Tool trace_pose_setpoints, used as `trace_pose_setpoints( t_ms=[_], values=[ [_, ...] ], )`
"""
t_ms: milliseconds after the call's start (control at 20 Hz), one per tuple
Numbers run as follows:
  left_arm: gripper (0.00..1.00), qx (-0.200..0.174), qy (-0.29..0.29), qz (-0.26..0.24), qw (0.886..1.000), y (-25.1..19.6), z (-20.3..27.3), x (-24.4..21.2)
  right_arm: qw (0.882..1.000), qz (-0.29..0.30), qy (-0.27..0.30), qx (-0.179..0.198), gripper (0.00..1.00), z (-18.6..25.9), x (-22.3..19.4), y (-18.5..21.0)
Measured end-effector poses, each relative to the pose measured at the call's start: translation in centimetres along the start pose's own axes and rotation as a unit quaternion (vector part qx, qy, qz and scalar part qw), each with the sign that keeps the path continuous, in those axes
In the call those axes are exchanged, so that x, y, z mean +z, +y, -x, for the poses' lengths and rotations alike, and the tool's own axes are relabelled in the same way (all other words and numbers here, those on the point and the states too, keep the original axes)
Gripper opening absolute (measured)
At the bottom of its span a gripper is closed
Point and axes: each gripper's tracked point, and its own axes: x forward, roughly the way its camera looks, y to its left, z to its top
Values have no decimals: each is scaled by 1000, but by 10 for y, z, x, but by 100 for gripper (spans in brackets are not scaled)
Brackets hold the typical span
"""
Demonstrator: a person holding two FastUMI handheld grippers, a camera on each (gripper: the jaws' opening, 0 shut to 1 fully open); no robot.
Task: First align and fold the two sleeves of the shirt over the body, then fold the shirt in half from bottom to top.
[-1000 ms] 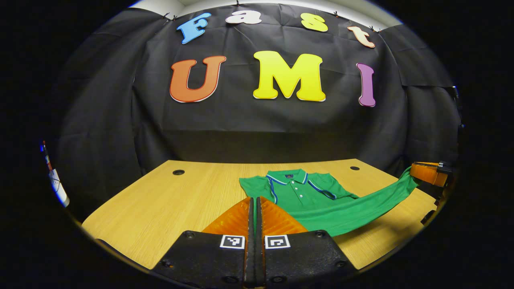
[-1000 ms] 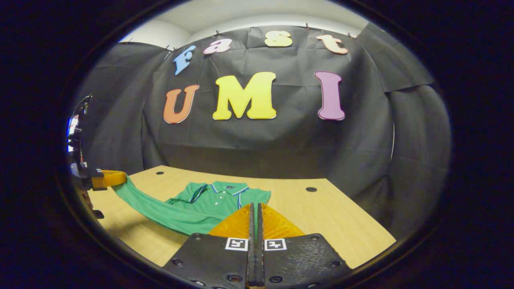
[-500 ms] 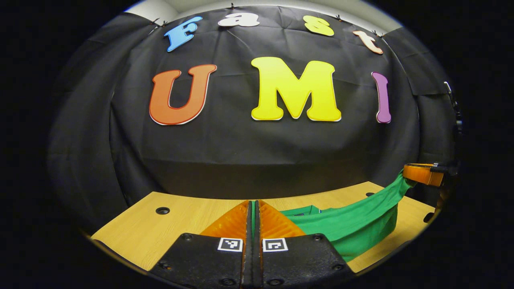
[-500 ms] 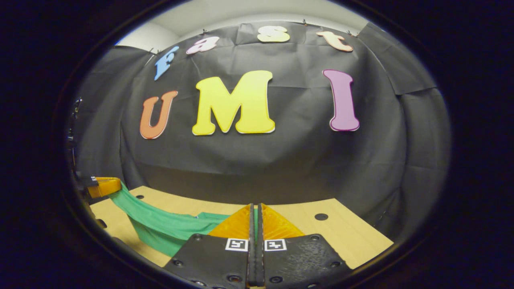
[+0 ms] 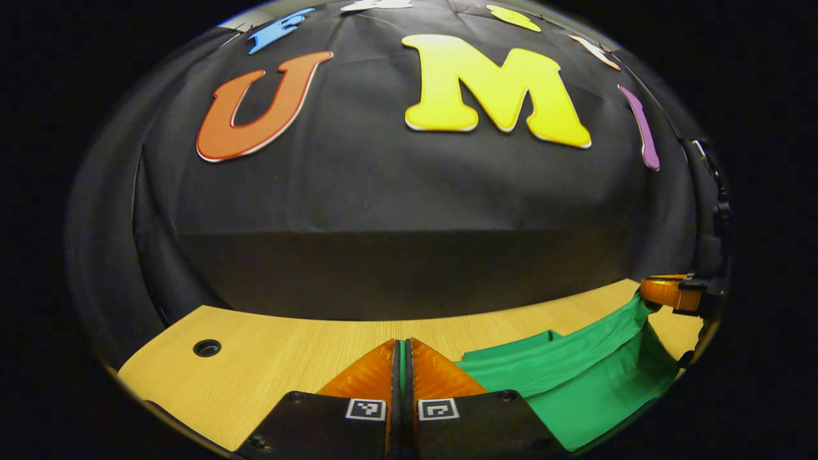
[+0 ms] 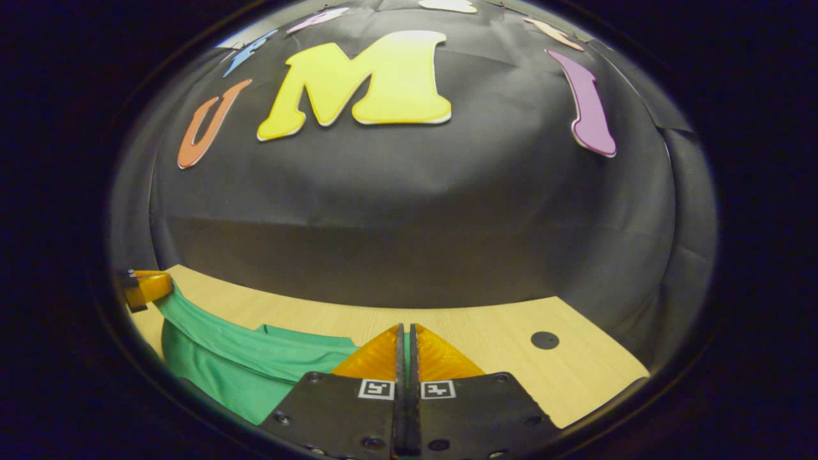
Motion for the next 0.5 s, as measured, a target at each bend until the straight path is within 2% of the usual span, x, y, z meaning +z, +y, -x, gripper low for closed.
trace_pose_setpoints(
  t_ms=[150, 250, 350, 400, 500],
  values=[
    [6, -10, 33, -1, 999, 0, -14, -36, 1000, 10, 5, 4, 0, -20, -29, -4],
    [7, -9, 17, 17, 1000, 3, -11, -30, 1000, 4, 22, 6, 0, -23, -42, -5],
    [16, 0, 0, 46, 999, 11, -8, -28, 1000, 1, -3, 2, 4, -26, -32, -11],
    [41, -1, -10, 62, 998, 14, -7, -24, 1000, 2, -12, 9, 3, -22, -29, -8],
    [93, 3, -21, 67, 998, 16, -8, -23, 1000, 7, -24, 16, 46, -20, -29, -5]
  ],
)
